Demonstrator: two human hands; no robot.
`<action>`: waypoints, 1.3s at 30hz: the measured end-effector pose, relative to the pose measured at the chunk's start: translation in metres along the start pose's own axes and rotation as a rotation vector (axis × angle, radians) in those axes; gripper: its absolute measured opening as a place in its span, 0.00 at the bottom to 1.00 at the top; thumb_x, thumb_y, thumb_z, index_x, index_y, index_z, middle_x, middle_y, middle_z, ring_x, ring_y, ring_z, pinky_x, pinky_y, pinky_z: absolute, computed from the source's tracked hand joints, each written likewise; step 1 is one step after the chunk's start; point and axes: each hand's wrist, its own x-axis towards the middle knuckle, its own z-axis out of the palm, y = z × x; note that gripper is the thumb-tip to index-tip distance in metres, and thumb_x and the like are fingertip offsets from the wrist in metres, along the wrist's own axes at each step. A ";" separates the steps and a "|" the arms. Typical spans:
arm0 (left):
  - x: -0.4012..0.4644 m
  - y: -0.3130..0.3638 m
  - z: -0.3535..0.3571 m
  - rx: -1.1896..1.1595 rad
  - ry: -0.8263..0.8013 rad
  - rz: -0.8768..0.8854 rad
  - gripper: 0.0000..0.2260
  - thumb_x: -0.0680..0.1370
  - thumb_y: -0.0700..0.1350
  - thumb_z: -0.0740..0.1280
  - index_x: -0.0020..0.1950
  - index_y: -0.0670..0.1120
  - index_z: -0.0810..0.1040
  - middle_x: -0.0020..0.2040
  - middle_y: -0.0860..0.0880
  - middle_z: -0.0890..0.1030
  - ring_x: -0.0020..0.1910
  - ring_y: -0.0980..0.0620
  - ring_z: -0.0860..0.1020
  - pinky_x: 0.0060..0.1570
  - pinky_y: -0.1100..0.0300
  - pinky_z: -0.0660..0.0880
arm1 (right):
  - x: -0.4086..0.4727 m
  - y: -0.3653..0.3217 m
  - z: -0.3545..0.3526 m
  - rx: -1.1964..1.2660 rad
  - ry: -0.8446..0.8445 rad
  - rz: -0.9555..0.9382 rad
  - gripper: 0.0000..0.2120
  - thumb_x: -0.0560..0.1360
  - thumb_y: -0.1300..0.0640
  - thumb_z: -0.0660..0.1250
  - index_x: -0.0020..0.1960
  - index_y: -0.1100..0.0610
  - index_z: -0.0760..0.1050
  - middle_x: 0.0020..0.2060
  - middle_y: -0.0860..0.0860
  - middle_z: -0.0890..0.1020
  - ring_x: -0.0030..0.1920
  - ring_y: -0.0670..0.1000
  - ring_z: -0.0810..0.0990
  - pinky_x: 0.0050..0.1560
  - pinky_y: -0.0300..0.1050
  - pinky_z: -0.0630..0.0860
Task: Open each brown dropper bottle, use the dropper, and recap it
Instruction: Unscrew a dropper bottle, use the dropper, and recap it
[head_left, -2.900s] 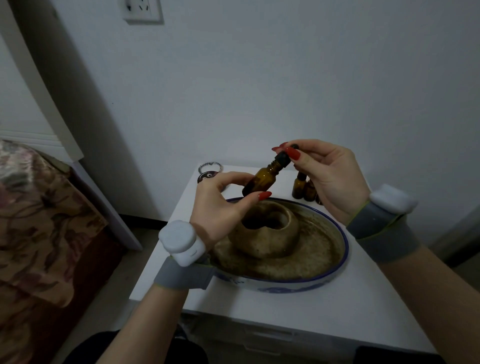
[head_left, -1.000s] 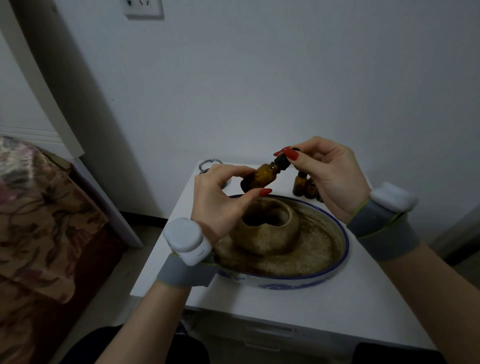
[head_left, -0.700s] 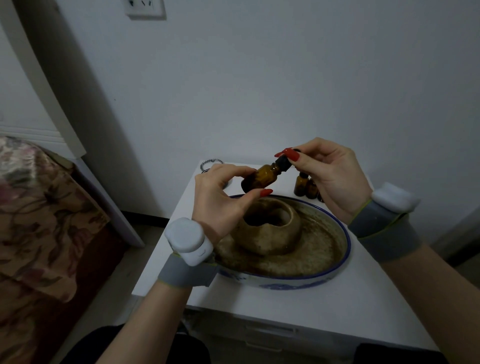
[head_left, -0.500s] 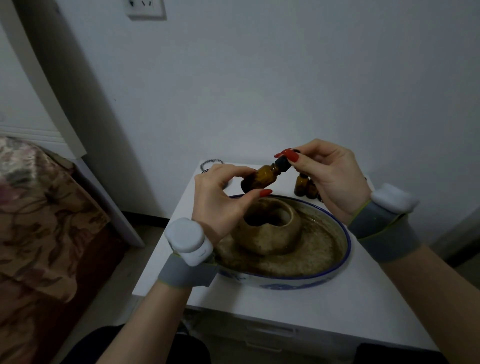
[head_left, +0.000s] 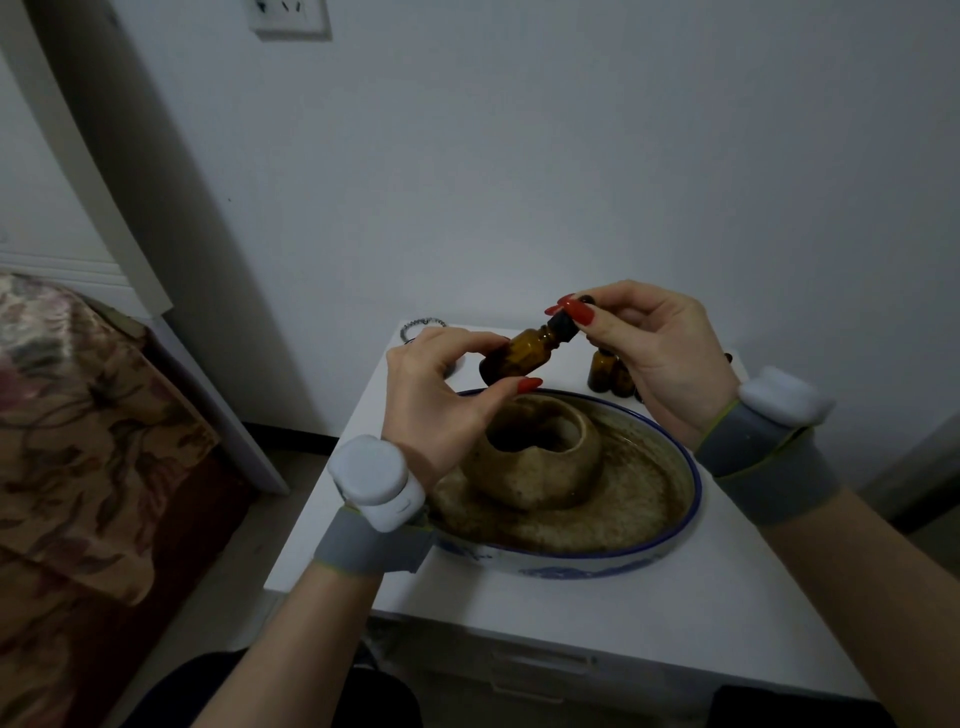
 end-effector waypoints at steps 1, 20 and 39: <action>0.000 0.000 0.000 0.000 0.002 0.000 0.15 0.69 0.49 0.76 0.53 0.46 0.83 0.47 0.54 0.81 0.50 0.51 0.77 0.52 0.60 0.76 | 0.000 0.000 0.000 -0.003 -0.001 -0.002 0.10 0.66 0.57 0.71 0.46 0.60 0.80 0.40 0.49 0.85 0.42 0.42 0.83 0.44 0.32 0.75; 0.000 -0.012 -0.001 0.061 -0.009 -0.012 0.15 0.69 0.52 0.76 0.53 0.49 0.83 0.46 0.55 0.81 0.49 0.53 0.77 0.50 0.70 0.73 | 0.005 -0.003 -0.015 -0.089 0.128 -0.022 0.05 0.73 0.60 0.70 0.49 0.57 0.82 0.45 0.50 0.86 0.49 0.47 0.84 0.52 0.39 0.75; -0.001 -0.018 -0.005 -0.040 0.031 -0.128 0.12 0.69 0.52 0.75 0.51 0.54 0.82 0.46 0.62 0.80 0.49 0.74 0.74 0.46 0.83 0.65 | 0.003 0.006 -0.050 -0.186 0.203 0.105 0.07 0.73 0.57 0.71 0.50 0.58 0.82 0.47 0.54 0.86 0.52 0.52 0.83 0.56 0.46 0.75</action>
